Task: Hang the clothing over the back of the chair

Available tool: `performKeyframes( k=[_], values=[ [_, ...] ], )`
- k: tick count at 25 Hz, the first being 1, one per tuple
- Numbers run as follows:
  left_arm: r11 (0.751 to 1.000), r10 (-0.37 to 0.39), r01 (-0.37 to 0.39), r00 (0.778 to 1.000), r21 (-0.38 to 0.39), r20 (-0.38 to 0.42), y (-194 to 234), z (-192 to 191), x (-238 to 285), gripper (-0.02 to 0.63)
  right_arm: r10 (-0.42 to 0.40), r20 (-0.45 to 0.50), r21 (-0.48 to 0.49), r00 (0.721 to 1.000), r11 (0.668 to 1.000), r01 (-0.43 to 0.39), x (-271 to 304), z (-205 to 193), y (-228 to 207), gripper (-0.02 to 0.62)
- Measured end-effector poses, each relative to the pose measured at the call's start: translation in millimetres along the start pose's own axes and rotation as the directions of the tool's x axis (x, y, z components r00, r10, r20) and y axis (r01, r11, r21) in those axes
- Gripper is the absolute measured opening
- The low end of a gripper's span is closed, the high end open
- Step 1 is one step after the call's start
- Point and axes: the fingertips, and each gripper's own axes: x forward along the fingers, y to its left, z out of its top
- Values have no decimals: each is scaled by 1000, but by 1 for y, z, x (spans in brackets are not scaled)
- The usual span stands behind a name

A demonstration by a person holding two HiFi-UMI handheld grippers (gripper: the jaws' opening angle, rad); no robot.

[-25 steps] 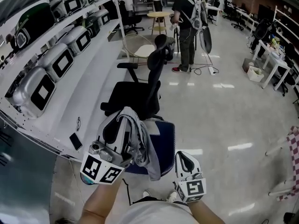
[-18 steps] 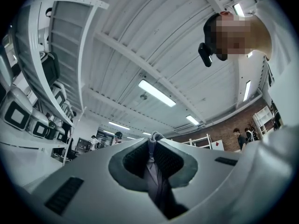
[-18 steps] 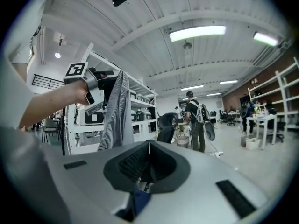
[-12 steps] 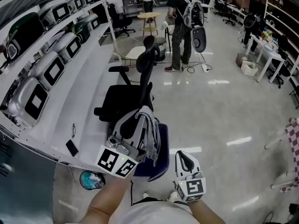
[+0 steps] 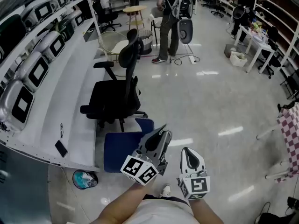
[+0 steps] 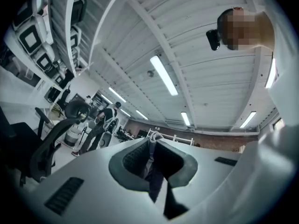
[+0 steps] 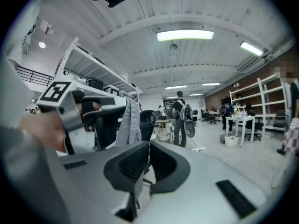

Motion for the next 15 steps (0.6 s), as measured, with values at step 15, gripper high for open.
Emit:
performKeyframes(
  k=[15],
  values=[
    [999, -52, 49, 969, -16, -240, -48, -151, 16, 29, -61, -4, 1, 998, 998, 61, -24, -4, -76, 17]
  ],
)
